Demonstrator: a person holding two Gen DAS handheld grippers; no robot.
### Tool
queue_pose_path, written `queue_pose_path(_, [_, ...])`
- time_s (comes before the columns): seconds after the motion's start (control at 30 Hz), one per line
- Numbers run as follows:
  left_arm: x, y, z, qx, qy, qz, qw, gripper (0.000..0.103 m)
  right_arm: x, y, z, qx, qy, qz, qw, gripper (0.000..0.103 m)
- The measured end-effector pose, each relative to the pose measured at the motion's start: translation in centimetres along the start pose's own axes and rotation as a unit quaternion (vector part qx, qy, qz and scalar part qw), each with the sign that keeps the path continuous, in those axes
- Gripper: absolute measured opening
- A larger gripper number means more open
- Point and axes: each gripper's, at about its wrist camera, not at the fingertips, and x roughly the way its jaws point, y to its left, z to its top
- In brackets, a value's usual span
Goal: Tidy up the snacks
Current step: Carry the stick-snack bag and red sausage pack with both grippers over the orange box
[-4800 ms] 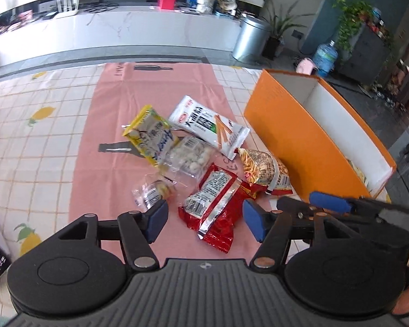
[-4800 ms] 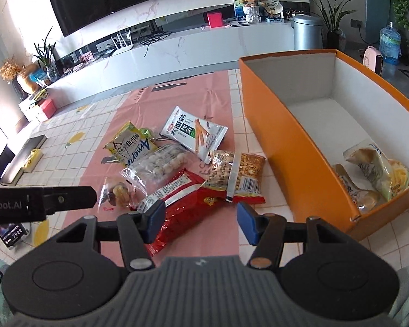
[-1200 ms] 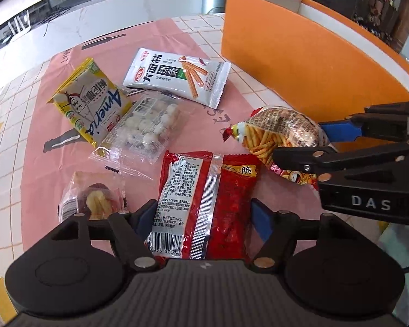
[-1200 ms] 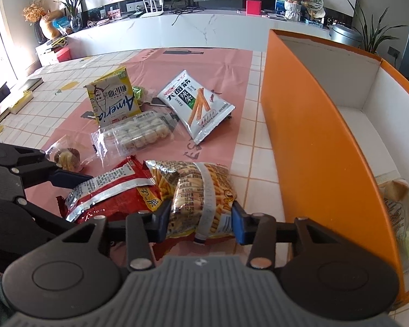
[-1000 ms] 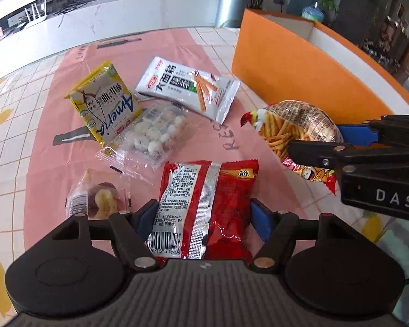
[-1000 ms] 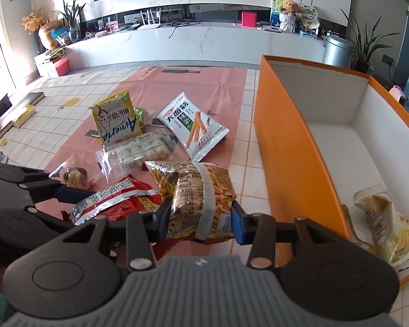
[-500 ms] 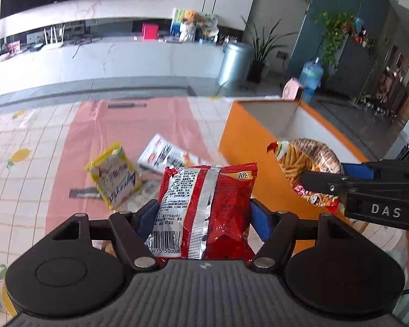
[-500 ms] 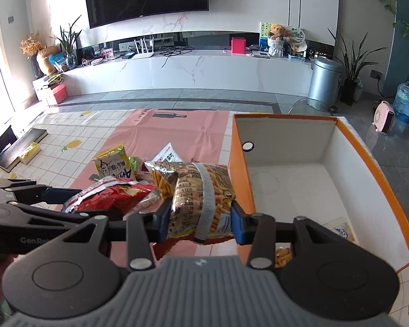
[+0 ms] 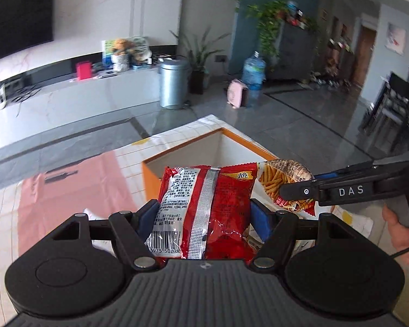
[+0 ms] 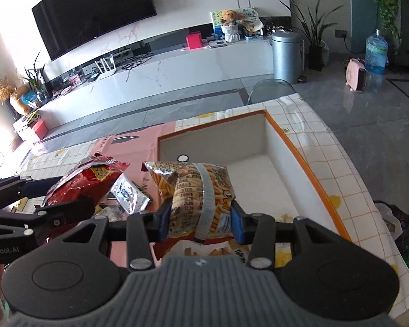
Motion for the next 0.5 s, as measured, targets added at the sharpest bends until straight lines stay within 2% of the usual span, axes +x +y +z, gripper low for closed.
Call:
queue_pose_path(0.2, [5.3,-3.0,1.4,0.094,0.053,-0.016,0.9940,0.081,2.6,-4.0,0.3,0.042,0.044,-0.002,0.998,0.041])
queue_pose_path(0.37, [9.4,-4.7,1.5,0.168,0.099,-0.014,0.9806,0.081,5.3,-6.1,0.9,0.076,0.069,0.009,0.995,0.041])
queue_pose_path(0.5, [12.4,-4.9,1.6,0.203,0.136,-0.014,0.9695,0.081,7.7,-7.2,1.6,0.099,0.090,0.005,0.991,0.041])
